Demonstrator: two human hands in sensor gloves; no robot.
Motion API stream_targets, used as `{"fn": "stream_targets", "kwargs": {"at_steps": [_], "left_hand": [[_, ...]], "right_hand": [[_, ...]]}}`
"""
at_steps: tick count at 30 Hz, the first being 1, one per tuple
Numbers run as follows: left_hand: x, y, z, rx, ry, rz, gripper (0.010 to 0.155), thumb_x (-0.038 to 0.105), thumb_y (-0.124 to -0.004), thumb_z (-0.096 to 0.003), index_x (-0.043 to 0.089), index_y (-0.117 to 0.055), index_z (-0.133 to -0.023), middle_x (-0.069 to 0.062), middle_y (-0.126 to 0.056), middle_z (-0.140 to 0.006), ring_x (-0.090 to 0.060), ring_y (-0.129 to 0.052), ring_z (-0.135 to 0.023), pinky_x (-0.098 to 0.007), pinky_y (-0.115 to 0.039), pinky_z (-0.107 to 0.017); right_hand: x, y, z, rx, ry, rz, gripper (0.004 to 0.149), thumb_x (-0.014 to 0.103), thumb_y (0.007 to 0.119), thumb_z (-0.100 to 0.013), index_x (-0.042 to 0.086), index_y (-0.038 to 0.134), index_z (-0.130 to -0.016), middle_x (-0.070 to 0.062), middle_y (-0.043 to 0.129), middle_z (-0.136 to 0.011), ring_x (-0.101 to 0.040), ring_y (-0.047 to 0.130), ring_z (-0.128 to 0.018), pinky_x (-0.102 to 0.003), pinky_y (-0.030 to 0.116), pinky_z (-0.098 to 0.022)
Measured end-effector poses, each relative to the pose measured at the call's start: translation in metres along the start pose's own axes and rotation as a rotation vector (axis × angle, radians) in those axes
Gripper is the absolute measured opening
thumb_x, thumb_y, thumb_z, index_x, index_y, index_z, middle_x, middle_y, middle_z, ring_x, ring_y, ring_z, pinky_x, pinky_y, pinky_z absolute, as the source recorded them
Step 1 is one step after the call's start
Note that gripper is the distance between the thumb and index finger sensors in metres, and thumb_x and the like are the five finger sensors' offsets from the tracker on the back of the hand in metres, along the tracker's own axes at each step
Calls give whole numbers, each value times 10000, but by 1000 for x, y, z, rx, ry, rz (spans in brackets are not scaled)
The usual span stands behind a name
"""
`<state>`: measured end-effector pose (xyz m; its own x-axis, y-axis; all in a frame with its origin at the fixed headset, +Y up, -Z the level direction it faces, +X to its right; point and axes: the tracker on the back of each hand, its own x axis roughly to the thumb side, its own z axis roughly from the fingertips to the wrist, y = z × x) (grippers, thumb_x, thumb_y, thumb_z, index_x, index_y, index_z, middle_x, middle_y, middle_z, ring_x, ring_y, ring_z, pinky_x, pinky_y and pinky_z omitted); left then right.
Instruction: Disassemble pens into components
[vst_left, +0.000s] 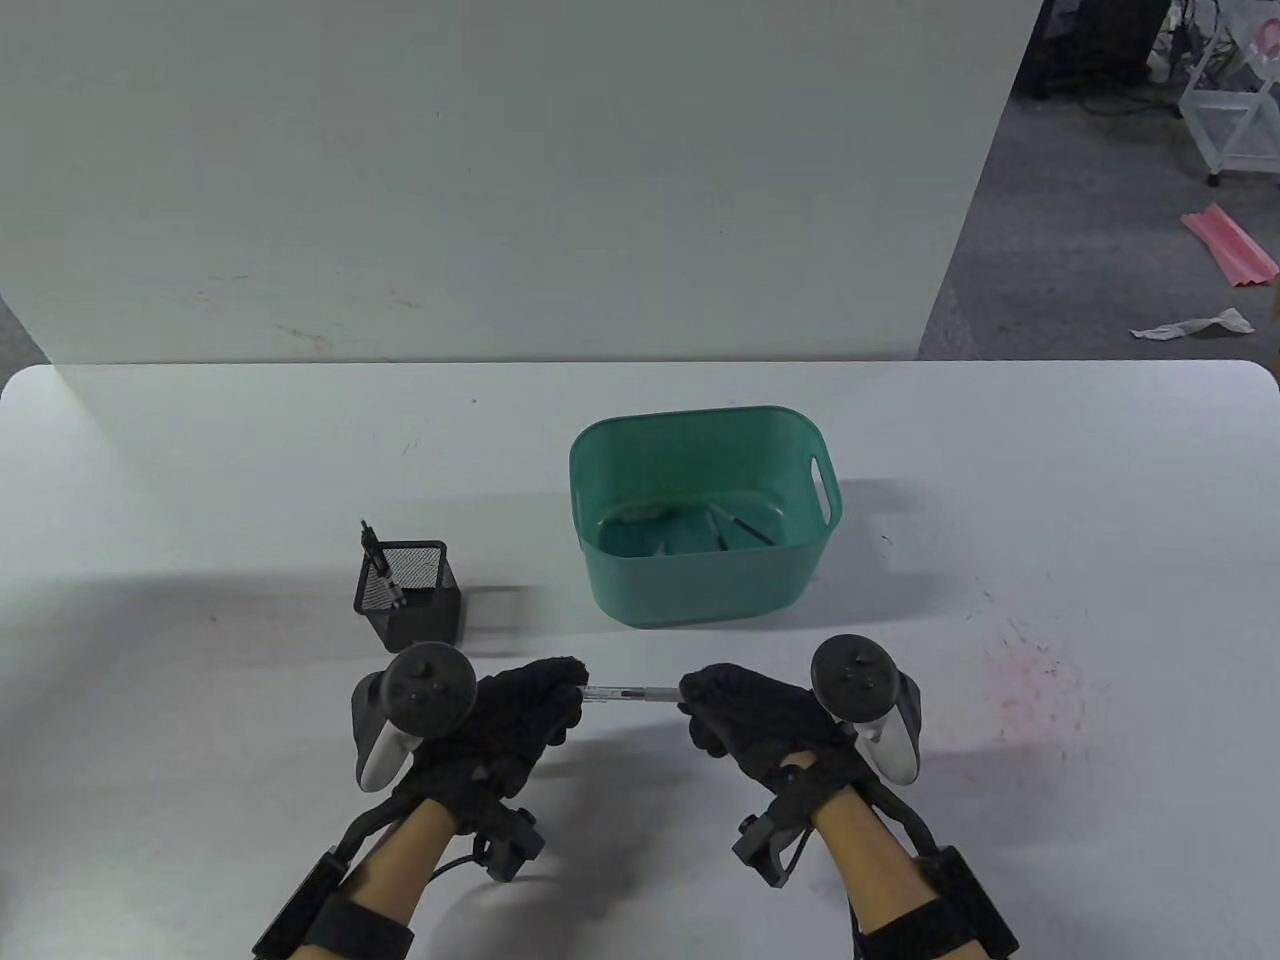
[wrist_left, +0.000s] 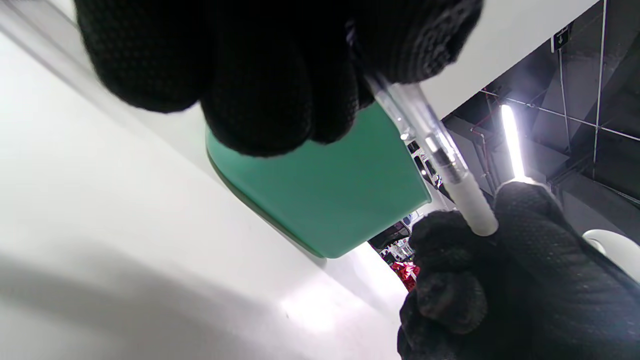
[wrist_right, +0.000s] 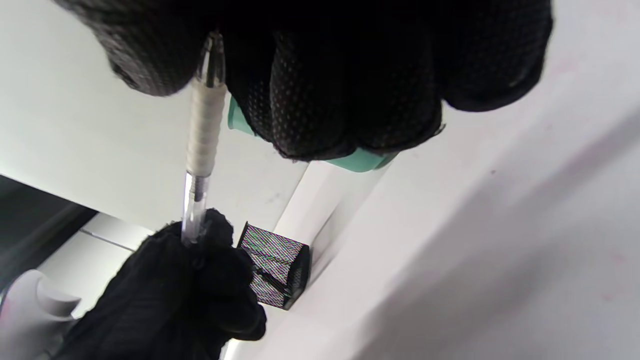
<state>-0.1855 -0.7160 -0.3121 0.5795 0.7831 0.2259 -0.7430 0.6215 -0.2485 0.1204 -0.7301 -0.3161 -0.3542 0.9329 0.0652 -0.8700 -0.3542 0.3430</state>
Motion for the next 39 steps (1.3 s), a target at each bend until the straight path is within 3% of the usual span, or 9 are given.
{"fn": "stream_targets", "kwargs": {"at_steps": [4,6,10,13,19,26,31,33,39], "left_hand": [[-1,1,0,3,10,8,471,436,-751,-505,237,-812,-928,-77,-994,-749,-185,-1080,-519,-504,-890,-487],[-1,1,0,4,12,13,470,437,-749,-505,240,-811,-928,-73,-994,-750,-183,-1080,-521,-502,-890,-487],[-1,1,1,4,13,25,471,436,-750,-505,238,-811,-928,-74,-993,-751,-185,-1080,-520,-503,-889,-488],[-1,1,0,1,14,15,471,436,-751,-505,239,-811,-928,-74,-994,-750,-184,-1080,-520,-503,-890,-487],[-3,4,0,6,27,58,471,437,-748,-506,239,-810,-929,-74,-993,-751,-184,-1080,-521,-503,-889,-488],[-3,5,1,5,28,66,472,435,-751,-504,238,-811,-929,-76,-993,-750,-186,-1080,-520,-505,-888,-487],[-5,5,1,6,38,78,471,435,-748,-507,238,-808,-930,-73,-992,-753,-184,-1079,-523,-503,-888,-490],[-3,5,0,2,32,85,470,435,-748,-507,240,-808,-930,-73,-991,-753,-183,-1079,-523,-503,-888,-489],[-2,4,0,0,27,79,471,434,-750,-506,238,-810,-930,-78,-991,-753,-187,-1078,-522,-506,-886,-490]], "right_hand": [[6,-1,0,-1,-37,53,504,387,788,-567,150,677,-998,-113,848,-794,-358,857,-696,-575,739,-550],[6,-2,2,1,-36,88,633,482,768,-565,140,576,-1061,-123,802,-858,-374,824,-740,-573,726,-563],[1,0,3,-39,-4,63,599,546,637,-591,79,733,-953,-140,891,-740,-374,884,-645,-571,759,-506],[3,1,1,-44,-30,51,509,486,690,-588,75,810,-862,-106,935,-623,-334,931,-555,-552,795,-458],[10,0,4,-63,-96,112,595,456,774,-564,139,597,-1035,-136,772,-912,-399,792,-814,-615,689,-596],[5,1,4,-97,-51,35,499,499,692,-584,99,820,-854,-127,933,-671,-366,916,-617,-571,771,-497],[10,-1,5,-76,-97,60,517,377,800,-566,162,645,-1009,-136,793,-903,-400,805,-806,-608,699,-587],[10,0,6,-84,-102,98,609,488,766,-564,152,596,-1043,-145,769,-934,-409,794,-817,-602,704,-585],[10,2,6,-122,-61,81,507,501,699,-583,91,817,-856,-147,930,-696,-388,905,-642,-581,762,-501]]}}
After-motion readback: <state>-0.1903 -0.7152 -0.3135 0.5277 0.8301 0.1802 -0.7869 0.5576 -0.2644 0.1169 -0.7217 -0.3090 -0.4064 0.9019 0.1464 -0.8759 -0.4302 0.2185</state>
